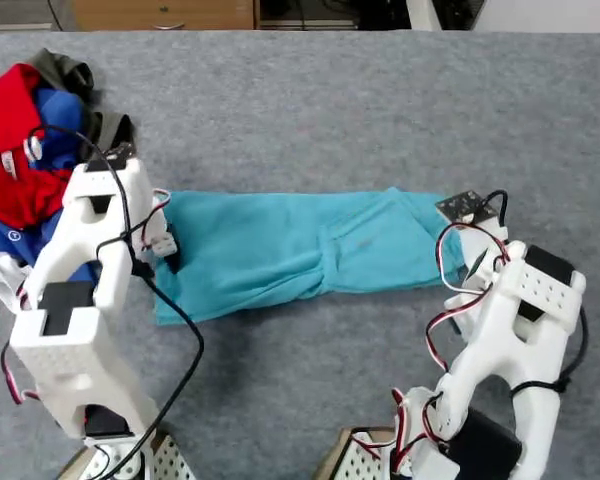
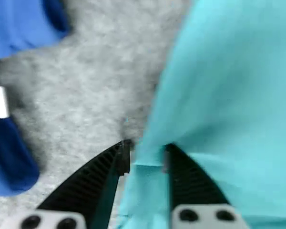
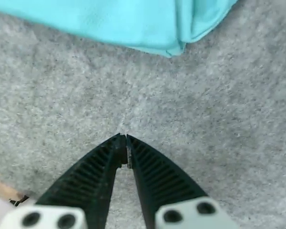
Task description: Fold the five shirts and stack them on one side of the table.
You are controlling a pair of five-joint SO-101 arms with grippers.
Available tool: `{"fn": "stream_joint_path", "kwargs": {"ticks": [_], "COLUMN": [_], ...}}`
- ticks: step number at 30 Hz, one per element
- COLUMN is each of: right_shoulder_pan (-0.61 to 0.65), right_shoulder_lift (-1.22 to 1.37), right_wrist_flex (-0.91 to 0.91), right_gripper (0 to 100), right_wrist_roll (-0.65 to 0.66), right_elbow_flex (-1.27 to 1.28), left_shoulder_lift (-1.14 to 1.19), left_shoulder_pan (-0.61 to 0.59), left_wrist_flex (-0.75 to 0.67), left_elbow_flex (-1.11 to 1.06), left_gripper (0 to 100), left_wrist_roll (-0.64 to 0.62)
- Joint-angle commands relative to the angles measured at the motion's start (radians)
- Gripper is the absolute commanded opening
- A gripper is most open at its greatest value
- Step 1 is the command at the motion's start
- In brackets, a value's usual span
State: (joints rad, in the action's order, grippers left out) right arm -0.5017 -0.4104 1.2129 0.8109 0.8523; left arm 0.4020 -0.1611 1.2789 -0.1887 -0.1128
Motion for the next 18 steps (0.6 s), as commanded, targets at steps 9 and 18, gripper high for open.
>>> {"fn": "stream_joint_path", "kwargs": {"ticks": [9, 18], "right_shoulder_pan": [-0.047, -0.159], "right_shoulder_lift": [-0.028, -0.031], "right_wrist_flex": [-0.084, -0.557], "right_gripper": [0.5, 0.5], "right_wrist_roll": [-0.037, -0.189], "right_elbow_flex": [0.004, 0.294], "left_shoulder_lift": [0.085, 0.087], "left_shoulder_pan": [0.058, 0.13], "left_wrist_flex": [0.041, 0.405], "left_elbow_flex": [0.109, 0.5], "left_gripper": [2, 2], "left_wrist_roll": [-0.051, -0.057]}}
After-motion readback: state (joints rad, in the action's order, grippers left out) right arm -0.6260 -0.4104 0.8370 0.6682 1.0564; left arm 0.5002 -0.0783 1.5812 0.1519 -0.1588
